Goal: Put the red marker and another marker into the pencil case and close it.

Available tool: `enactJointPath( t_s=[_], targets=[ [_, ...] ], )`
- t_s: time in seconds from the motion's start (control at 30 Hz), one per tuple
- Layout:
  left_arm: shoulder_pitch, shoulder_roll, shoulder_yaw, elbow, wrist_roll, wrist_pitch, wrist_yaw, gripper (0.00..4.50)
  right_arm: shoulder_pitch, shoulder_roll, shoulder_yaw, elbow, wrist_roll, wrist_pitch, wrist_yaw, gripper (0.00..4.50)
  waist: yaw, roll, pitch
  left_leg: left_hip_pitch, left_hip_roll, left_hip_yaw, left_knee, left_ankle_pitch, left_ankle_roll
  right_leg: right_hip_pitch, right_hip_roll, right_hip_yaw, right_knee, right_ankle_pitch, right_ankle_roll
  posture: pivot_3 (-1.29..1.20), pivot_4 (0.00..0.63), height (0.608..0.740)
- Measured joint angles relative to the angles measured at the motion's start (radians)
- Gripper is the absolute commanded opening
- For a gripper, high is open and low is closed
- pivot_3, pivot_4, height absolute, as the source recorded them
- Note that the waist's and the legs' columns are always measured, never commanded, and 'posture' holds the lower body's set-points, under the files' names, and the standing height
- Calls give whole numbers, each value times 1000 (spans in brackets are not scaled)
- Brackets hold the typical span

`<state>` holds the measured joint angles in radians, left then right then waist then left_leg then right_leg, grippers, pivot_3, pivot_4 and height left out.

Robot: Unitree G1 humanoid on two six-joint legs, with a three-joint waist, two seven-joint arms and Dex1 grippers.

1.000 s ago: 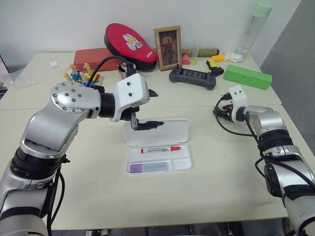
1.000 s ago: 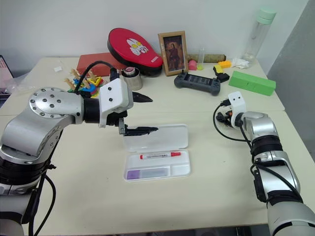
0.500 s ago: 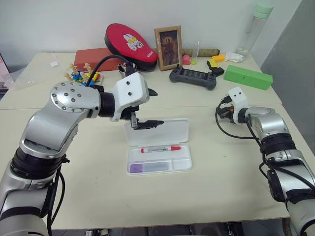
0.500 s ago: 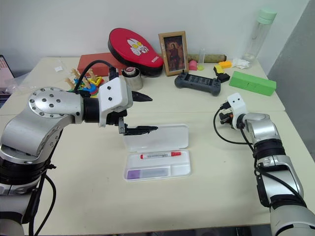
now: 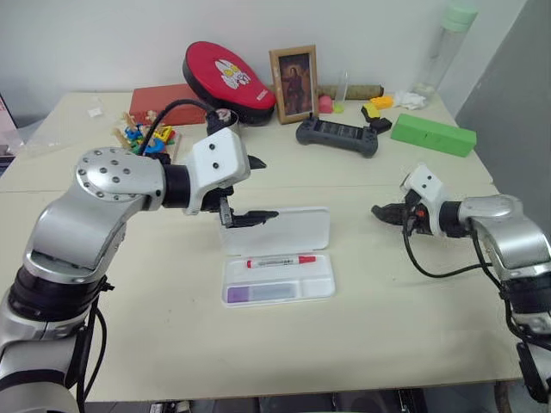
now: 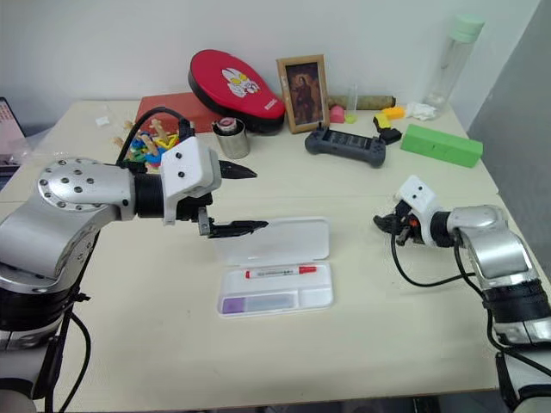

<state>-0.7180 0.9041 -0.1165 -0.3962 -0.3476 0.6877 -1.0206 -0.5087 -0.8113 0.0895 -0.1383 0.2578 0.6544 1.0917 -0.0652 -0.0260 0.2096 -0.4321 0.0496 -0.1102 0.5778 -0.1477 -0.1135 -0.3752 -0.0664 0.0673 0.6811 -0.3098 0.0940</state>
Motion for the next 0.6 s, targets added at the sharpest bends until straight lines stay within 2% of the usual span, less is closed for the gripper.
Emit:
enactJointPath(
  t_s=[0.07, 0.17, 0.33, 0.47, 0.6],
  targets=[
    [2, 7, 0, 1, 0, -2, -4, 4500, 52, -16, 1, -180, 98, 43, 66, 305, 0, 0, 0, 0, 0, 0, 0, 0, 0, 0, 0, 0, 0, 0, 0, 0, 150, 740],
    [2, 14, 0, 2, 3, -9, -17, 4500, 57, -8, 15, -303, 181, 92, 87, 305, 1, 0, 0, 0, 0, 0, 2, 0, 0, 1, 0, 0, 0, 0, 0, 0, 150, 740],
    [0, 23, -1, 15, 9, -25, -30, 4500, -15, 86, 138, -296, 182, 117, 41, 305, 3, -1, 0, 0, 0, 0, 9, 0, 0, 3, 0, 1, 0, -1, 6, 0, 150, 740],
    [-2, 28, -3, 26, 16, -42, -47, 4500, -31, 117, 201, -263, 152, 107, 33, 305, 8, -1, 0, -1, 0, 0, 11, 0, 0, 3, 0, 1, 0, 0, 6, 0, 150, 740],
    [-30, 48, -8, 65, 37, -64, -79, 4500, -56, 163, 309, -179, 79, 36, 36, 305, 10, -1, 0, -1, 0, -1, 11, 0, 0, 2, 1, 1, 0, 1, 5, 0, 150, 740]
  ],
)
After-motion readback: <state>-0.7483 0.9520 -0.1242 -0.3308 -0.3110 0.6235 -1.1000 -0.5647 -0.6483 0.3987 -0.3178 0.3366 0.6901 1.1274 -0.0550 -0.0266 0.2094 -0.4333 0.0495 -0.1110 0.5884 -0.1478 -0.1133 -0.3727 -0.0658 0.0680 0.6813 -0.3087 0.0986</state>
